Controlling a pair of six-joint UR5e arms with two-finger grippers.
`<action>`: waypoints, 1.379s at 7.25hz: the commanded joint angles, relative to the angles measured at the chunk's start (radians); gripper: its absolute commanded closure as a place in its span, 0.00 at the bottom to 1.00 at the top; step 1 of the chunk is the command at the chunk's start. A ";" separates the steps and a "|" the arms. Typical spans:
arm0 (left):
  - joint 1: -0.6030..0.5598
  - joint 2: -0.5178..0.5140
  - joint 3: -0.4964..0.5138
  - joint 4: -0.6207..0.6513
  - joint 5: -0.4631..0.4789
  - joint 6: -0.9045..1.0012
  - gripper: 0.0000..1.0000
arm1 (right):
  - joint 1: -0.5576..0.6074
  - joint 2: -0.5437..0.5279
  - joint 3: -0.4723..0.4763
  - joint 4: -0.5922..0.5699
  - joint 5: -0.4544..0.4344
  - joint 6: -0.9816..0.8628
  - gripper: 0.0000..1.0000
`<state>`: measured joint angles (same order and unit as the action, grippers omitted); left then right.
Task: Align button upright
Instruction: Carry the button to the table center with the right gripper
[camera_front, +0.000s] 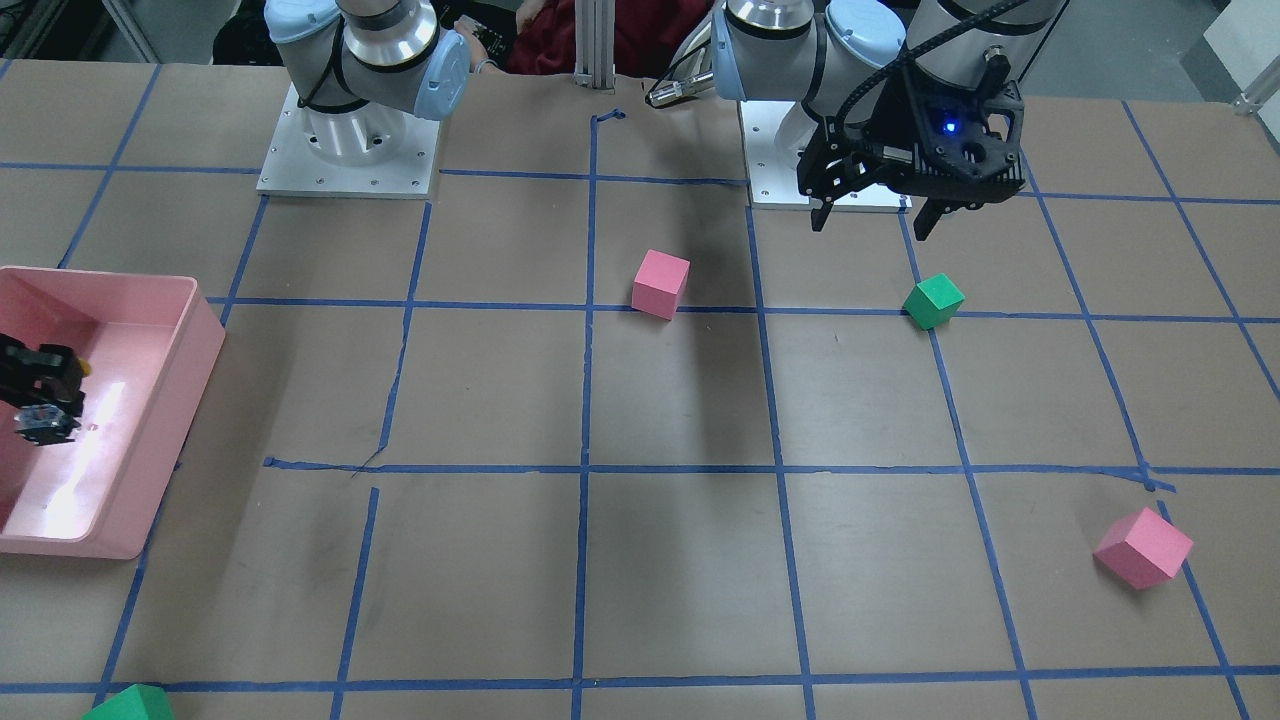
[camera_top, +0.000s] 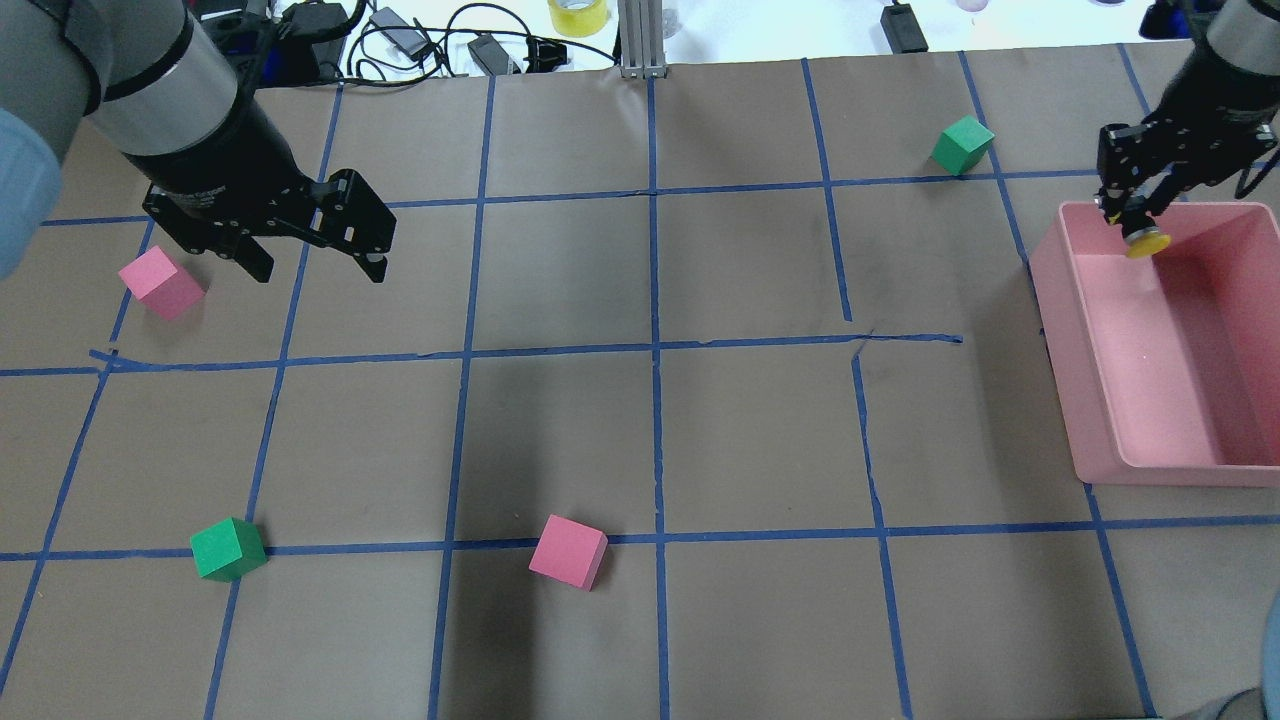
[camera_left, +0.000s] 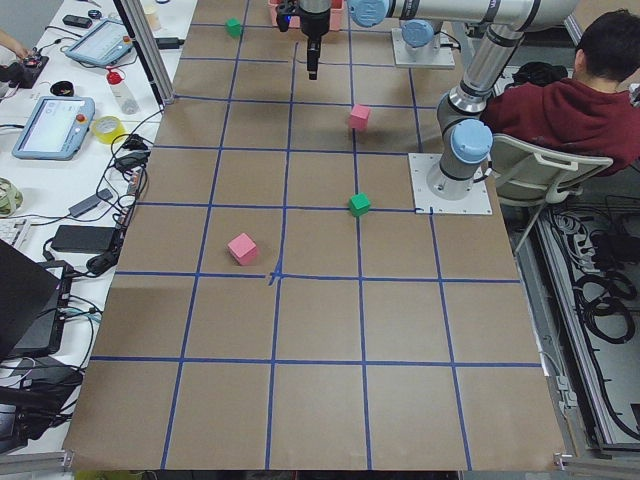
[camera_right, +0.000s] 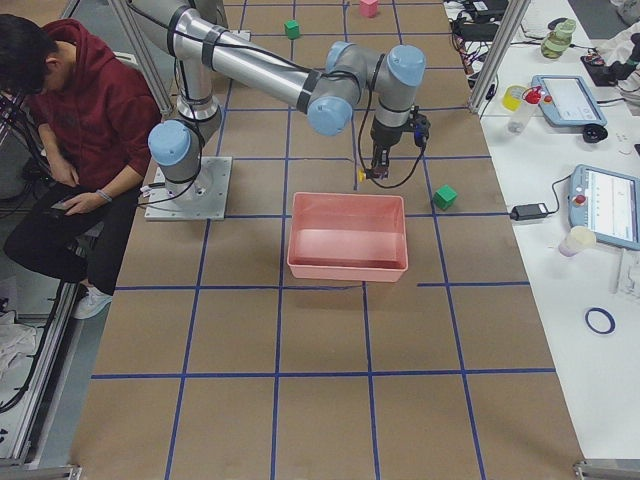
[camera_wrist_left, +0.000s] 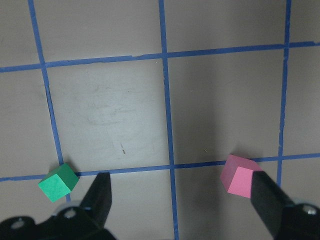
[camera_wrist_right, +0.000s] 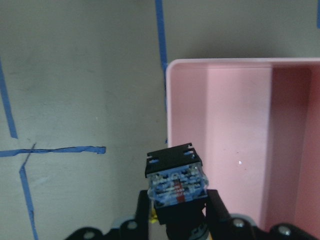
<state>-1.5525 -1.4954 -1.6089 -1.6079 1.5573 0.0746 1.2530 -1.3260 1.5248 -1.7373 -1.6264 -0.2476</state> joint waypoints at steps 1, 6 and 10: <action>0.000 0.001 0.000 0.000 0.000 0.001 0.00 | 0.235 0.046 -0.009 -0.060 0.023 0.275 1.00; 0.002 0.001 -0.002 -0.001 -0.002 0.001 0.00 | 0.477 0.295 -0.052 -0.313 0.264 0.668 1.00; -0.003 -0.005 0.012 -0.006 0.001 0.007 0.00 | 0.589 0.373 -0.087 -0.375 0.194 0.679 1.00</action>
<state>-1.5533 -1.4979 -1.6037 -1.6129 1.5552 0.0800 1.8068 -0.9787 1.4413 -2.0764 -1.3943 0.4307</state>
